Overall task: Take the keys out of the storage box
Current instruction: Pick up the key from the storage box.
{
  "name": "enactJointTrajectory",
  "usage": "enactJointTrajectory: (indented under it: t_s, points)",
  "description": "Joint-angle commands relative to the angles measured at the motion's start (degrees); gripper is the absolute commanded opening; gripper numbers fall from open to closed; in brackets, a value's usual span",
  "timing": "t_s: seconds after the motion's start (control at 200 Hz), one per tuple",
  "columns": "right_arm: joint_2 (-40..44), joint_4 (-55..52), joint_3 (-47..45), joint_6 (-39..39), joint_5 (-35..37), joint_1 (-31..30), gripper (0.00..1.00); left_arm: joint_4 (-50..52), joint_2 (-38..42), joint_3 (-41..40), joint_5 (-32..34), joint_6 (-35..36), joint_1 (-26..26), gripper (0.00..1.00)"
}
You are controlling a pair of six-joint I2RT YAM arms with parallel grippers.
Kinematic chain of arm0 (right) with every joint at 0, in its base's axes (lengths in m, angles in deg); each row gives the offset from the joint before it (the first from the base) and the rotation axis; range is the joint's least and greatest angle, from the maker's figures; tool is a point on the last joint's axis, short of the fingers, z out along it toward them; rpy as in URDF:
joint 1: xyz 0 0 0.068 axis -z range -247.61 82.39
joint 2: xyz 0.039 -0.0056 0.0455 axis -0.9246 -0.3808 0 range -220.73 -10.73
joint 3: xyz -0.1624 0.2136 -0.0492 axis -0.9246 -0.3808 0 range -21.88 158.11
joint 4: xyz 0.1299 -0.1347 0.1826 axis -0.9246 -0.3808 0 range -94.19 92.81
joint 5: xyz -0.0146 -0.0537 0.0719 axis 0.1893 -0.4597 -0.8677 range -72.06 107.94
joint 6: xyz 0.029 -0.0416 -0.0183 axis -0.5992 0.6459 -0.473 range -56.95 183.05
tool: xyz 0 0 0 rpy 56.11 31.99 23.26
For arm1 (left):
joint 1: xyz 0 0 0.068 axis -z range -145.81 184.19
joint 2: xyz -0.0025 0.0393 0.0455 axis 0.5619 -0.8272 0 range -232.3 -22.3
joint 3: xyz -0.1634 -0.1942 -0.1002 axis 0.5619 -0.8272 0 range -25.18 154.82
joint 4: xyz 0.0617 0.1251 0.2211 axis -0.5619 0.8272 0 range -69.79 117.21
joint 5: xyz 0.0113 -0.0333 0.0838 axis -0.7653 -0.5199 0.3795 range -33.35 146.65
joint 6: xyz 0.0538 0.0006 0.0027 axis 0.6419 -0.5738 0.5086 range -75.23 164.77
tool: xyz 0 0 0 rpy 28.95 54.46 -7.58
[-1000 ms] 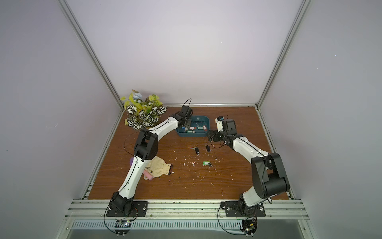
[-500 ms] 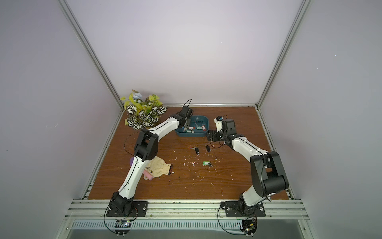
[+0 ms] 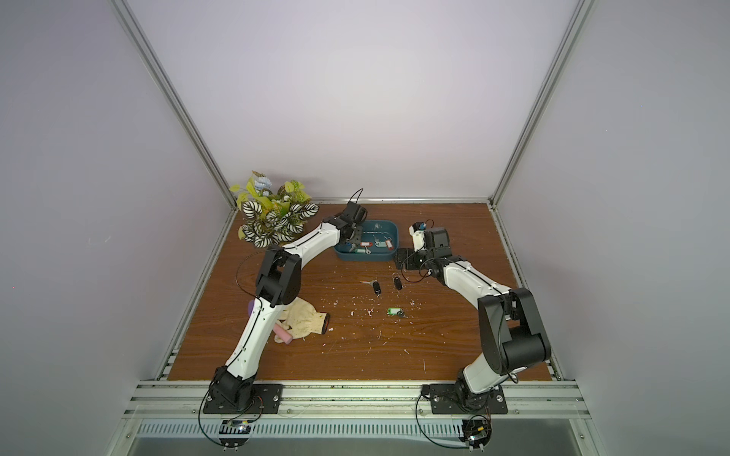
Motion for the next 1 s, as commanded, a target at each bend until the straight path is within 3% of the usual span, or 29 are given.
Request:
enactJointTrajectory:
  t_s: [0.0,0.39,0.871,0.996]
  points:
    - [-0.36,1.51,1.99,0.47,-1.5,0.3,1.0,1.42,-1.43,2.44,-3.02,-0.17,-0.56,0.48]
    - [-0.01,1.13,1.95,0.47,-0.75,0.28,1.0,1.49,-7.08,11.81,-14.08,2.75,0.61,0.49]
    - [-1.17,2.73,1.95,-0.31,-3.42,0.29,1.0,1.33,3.88,4.78,-3.75,4.26,2.28,0.59]
    - [-1.28,2.87,1.87,-0.32,-3.78,0.3,1.0,1.33,4.82,2.08,1.91,1.82,2.0,0.59]
